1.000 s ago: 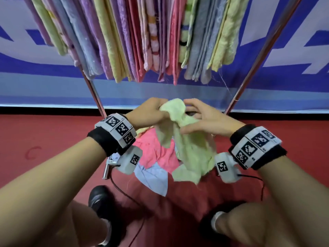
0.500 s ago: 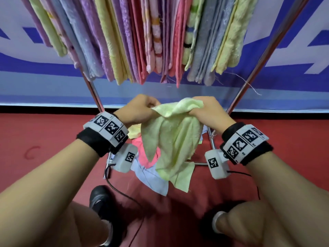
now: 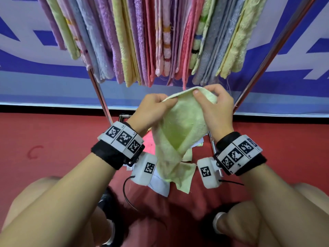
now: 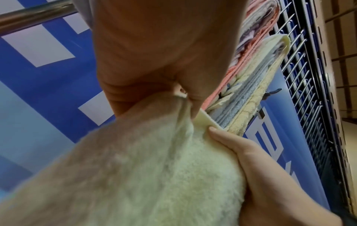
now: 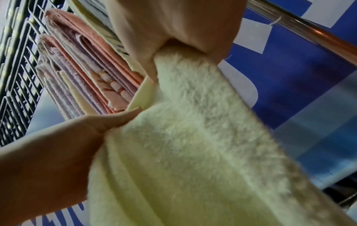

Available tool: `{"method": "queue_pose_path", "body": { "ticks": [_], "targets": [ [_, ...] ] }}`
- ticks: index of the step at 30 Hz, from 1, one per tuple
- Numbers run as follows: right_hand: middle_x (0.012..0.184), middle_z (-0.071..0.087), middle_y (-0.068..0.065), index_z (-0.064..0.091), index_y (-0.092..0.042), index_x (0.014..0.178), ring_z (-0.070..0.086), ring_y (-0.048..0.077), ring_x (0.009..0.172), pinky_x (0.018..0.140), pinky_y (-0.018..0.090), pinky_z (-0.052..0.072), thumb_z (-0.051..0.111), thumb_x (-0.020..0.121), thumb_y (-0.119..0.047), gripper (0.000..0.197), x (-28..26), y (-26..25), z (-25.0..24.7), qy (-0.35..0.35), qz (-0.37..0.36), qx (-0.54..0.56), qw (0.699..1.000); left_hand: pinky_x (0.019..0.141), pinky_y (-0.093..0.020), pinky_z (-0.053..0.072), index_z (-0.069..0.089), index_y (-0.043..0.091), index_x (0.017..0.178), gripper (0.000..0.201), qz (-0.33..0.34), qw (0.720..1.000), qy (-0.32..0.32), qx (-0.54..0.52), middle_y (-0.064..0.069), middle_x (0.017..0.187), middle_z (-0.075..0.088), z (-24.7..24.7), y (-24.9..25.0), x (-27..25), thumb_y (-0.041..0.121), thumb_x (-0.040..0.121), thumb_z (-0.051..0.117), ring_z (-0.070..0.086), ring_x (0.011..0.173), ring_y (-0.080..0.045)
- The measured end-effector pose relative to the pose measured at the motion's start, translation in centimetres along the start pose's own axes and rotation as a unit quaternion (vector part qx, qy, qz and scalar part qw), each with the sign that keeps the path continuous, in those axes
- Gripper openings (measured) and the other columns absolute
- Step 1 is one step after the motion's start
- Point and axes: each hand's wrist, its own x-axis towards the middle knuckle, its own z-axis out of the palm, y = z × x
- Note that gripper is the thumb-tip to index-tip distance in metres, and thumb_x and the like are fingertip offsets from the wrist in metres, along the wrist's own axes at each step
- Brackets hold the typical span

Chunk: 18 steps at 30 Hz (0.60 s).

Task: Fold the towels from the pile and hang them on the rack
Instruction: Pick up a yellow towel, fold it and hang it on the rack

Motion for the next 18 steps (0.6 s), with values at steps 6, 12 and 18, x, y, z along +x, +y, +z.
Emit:
{"method": "queue_pose_path", "body": {
  "ticks": [6,12,18],
  "targets": [
    [0.073,0.064,-0.012,0.069,-0.024,0.086,0.058,0.009,0.068,0.069,0.026,0.046,0.077,0.083,-0.016,0.012,-2.7,-0.9,0.8,-0.093,-0.104,-0.035,0.99,0.052,-0.023,0.044,0.064,0.007,0.084,0.028,-0.026,0.994,-0.025,-0.102,-0.008,0.069,0.059,-0.4,0.8,-0.8,0.022,0.104,0.052,0.054,0.056,-0.017],
    [0.083,0.07,-0.012,0.07,-0.023,0.111,0.067,0.016,0.071,0.068,0.038,0.058,0.072,0.085,-0.042,0.032,-4.4,-0.8,0.7,-0.252,-0.142,-0.09,0.953,0.067,-0.028,0.047,0.07,0.007,0.086,0.037,-0.009,0.993,-0.029,-0.118,-0.014,0.078,0.063,-0.6,0.5,-0.4,0.034,0.103,0.053,0.058,0.071,-0.02],
    [0.122,0.071,0.004,0.064,-0.011,0.124,0.069,0.013,0.112,0.098,0.031,0.056,0.083,0.085,-0.015,0.044,-2.0,-0.6,0.4,-0.264,0.003,0.005,0.965,0.071,-0.028,0.052,0.07,-0.003,0.102,0.036,0.06,0.991,-0.114,-0.022,-0.018,0.091,0.072,-1.1,0.7,-0.6,0.028,0.104,0.054,0.064,0.077,-0.016]
  ]
}}
